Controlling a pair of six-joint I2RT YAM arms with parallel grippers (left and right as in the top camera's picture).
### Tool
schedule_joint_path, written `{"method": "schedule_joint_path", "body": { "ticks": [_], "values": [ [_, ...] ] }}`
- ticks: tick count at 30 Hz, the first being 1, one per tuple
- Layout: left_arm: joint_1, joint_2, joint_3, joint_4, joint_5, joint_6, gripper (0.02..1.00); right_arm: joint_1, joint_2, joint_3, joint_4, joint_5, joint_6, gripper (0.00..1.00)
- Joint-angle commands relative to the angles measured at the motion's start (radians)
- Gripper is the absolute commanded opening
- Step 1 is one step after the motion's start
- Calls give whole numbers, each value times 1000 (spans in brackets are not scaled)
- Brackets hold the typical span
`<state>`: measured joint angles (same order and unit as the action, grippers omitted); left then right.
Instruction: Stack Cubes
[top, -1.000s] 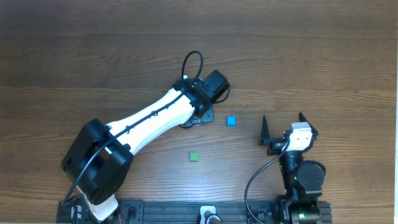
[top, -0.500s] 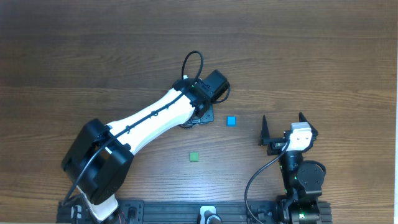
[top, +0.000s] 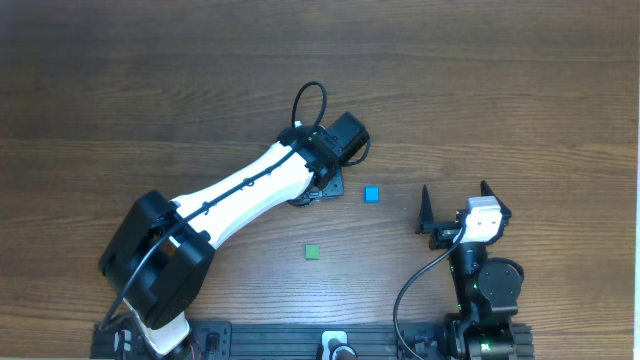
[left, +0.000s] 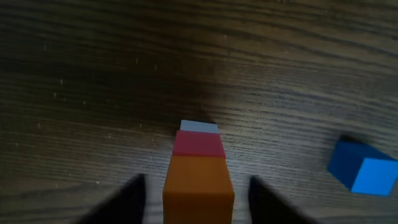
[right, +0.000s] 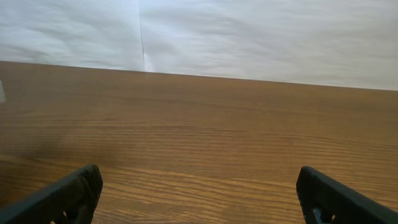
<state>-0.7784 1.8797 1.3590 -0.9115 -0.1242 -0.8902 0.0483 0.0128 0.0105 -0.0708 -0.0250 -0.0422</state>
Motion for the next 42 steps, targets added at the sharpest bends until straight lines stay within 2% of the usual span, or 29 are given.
{"method": "schedule_joint_path", "body": {
  "ticks": [1, 3, 7, 13, 22, 28, 32, 34, 38, 42],
  "values": [
    [11, 15, -5, 5, -66, -45, 860, -3, -3, -5, -2, -5, -4, 991],
    [18, 14, -5, 24, -98, -46, 998, -3, -3, -5, -2, -5, -4, 993],
    [64, 6, -5, 102, -165, -27, 1000, -3, -3, -5, -2, -5, -4, 991],
    [208, -93, -5, 260, -171, 100, 998, -3, -3, -5, -2, -5, -4, 991],
    [459, -358, -5, 265, -197, 164, 998, -3, -3, -5, -2, -5, -4, 993],
    [532, -546, -24, 281, -211, 274, 998, -3, -3, -5, -2, -5, -4, 993],
    [545, -701, -142, 386, -208, 365, 998, -3, -3, -5, -2, -5, -4, 993],
    [552, -781, -228, 451, -195, 402, 998, -3, -3, -5, -2, -5, -4, 993],
    [615, -1015, -494, 616, -59, 521, 998, -3, -3, -5, -2, -5, -4, 991],
    [679, -1214, -677, 663, 40, 599, 998, -3, -3, -5, -2, -5, -4, 993]
  ]
}}
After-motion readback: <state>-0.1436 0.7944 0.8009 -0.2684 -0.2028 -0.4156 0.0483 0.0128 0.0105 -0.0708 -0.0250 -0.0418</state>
